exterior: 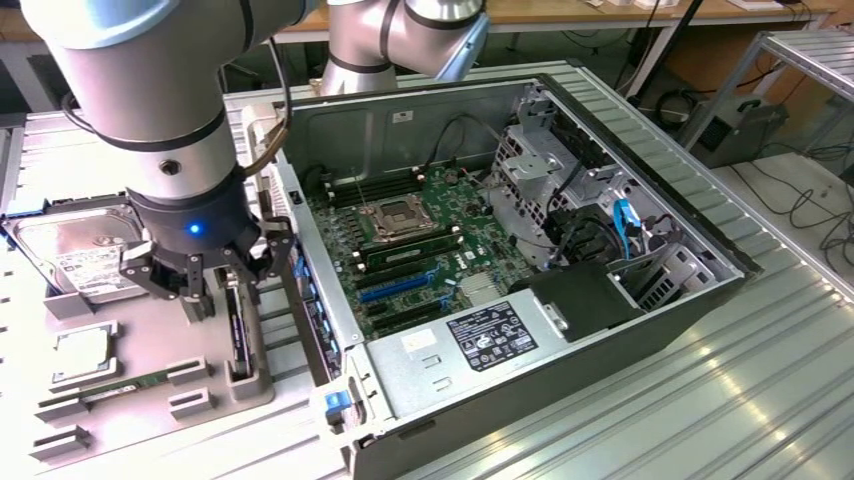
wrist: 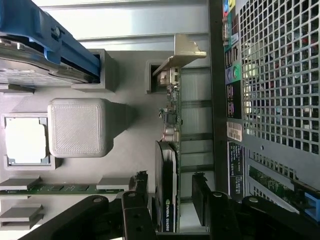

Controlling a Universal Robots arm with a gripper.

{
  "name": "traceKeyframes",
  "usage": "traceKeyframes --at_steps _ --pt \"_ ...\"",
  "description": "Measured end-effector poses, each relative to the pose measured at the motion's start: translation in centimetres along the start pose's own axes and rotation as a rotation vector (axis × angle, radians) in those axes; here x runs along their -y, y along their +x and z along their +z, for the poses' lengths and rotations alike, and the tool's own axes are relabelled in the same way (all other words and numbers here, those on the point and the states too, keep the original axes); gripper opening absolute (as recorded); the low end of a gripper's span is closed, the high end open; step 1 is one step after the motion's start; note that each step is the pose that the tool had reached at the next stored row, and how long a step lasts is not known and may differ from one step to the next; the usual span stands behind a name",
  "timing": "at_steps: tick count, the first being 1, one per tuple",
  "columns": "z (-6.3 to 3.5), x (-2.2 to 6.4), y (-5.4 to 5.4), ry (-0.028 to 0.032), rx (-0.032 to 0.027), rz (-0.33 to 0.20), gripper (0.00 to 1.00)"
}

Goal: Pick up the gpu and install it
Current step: 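Pick up the gpu and move the gpu toward the slot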

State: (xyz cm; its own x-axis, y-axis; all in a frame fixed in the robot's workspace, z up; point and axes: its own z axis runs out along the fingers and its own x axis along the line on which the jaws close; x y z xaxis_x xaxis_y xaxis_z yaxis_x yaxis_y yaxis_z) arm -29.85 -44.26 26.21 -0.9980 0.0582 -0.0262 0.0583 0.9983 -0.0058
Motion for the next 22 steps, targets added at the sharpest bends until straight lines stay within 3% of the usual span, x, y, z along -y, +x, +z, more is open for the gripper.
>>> traceKeyframes --at_steps 22 --pt "1.79 -0.59 0.3 0.0002 -0.0002 0.0 0.48"
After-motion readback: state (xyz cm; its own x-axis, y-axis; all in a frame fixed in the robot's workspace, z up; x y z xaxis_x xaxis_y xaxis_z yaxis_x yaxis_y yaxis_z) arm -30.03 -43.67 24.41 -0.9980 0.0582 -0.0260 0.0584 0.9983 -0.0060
